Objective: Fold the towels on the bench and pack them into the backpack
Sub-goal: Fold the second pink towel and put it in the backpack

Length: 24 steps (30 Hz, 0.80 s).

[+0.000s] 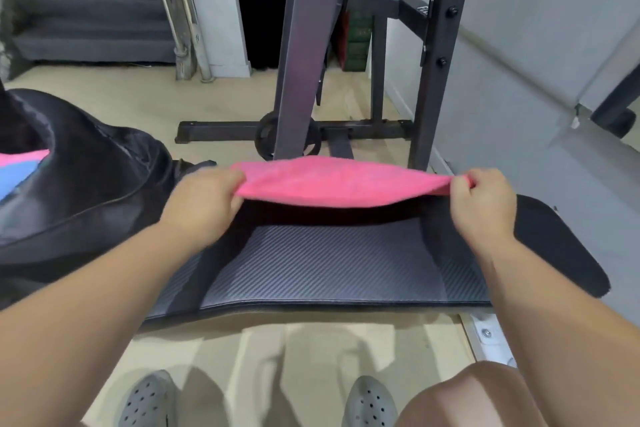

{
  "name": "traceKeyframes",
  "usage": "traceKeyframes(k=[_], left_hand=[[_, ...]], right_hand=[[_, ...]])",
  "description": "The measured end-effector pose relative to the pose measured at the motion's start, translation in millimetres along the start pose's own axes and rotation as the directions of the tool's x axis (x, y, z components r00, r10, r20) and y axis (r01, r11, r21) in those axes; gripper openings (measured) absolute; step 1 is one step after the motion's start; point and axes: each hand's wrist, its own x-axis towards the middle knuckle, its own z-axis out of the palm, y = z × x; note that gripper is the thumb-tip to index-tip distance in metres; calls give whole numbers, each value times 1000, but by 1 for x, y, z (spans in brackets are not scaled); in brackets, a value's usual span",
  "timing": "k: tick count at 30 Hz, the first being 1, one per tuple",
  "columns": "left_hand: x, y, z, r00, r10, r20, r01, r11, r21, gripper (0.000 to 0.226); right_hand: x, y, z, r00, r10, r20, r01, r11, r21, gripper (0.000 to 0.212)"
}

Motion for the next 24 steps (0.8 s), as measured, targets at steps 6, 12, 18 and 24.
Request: traceKeyframes(k=[6,12,18,24], left_hand=[[-78,2,39,965,60,256,-102,982,156,17],[-93,6,30,950,-54,307,-16,975,222,21],[-99,9,14,857,-206,472,81,959,272,26],[-89,6,12,837,-276,473,181,955,236,23]], right_hand=[[-65,48,-6,975,-27,221,125,889,-441,21],[-79,49,-22,944,25,328,205,735,-646,33],[-79,24,-22,720,441,535,225,581,-782,38],[-54,-29,-22,611,382,694,196,776,-599,57]])
